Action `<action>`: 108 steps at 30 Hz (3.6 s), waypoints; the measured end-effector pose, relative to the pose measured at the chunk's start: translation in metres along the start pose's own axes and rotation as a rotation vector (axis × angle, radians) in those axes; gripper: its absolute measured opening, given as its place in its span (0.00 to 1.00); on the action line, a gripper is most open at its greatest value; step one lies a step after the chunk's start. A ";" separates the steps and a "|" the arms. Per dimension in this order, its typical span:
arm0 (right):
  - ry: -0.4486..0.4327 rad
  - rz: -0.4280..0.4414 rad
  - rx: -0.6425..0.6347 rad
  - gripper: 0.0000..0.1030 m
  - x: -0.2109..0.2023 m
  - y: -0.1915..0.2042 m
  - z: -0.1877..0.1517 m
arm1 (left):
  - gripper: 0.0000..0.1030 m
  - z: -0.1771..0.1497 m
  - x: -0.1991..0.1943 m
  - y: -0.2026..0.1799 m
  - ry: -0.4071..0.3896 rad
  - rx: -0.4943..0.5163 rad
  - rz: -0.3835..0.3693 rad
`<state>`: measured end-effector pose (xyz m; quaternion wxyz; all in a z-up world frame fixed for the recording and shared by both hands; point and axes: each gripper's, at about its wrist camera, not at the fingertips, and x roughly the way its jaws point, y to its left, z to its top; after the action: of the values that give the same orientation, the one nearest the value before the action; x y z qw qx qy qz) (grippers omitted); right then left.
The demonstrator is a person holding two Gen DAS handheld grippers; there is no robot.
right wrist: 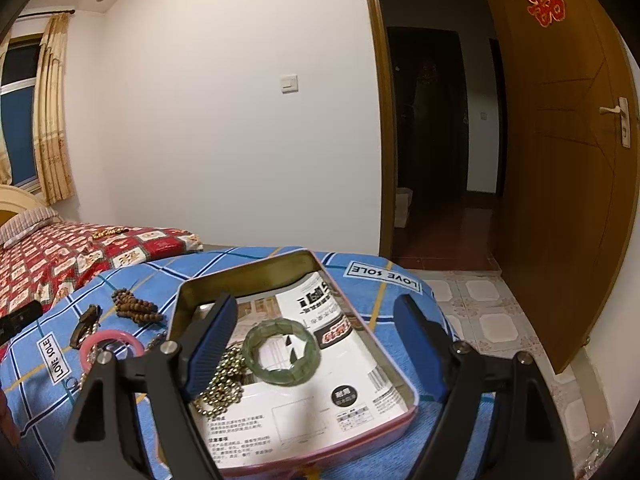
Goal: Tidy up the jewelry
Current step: 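Grasp the pink bangle with the right gripper, then carry the pink bangle toward the tin with the right gripper while the left grasps the grey bead bracelet, then release the pink bangle into the tin with the right gripper while the left drops the grey bracelet in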
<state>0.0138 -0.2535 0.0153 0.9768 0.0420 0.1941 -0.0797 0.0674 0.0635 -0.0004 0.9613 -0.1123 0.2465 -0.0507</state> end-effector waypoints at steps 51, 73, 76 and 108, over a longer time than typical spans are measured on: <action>0.331 0.623 -0.121 0.14 0.027 0.155 -0.031 | 0.52 0.008 0.013 0.043 0.039 -0.113 0.097; -0.036 0.264 -0.029 0.14 -0.022 0.073 0.005 | 0.52 -0.008 0.024 -0.058 0.209 0.212 -0.408; -0.031 0.270 0.001 0.14 -0.019 0.067 0.006 | 0.52 -0.008 0.044 -0.085 0.248 0.290 -0.354; -0.153 0.123 0.004 0.14 -0.026 0.041 0.015 | 0.07 0.025 0.003 -0.078 -0.016 0.062 -0.538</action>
<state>0.0026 -0.2114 0.0413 0.9917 0.0496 0.1160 -0.0231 0.0788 -0.0076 0.0387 0.9182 -0.1445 0.1983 -0.3111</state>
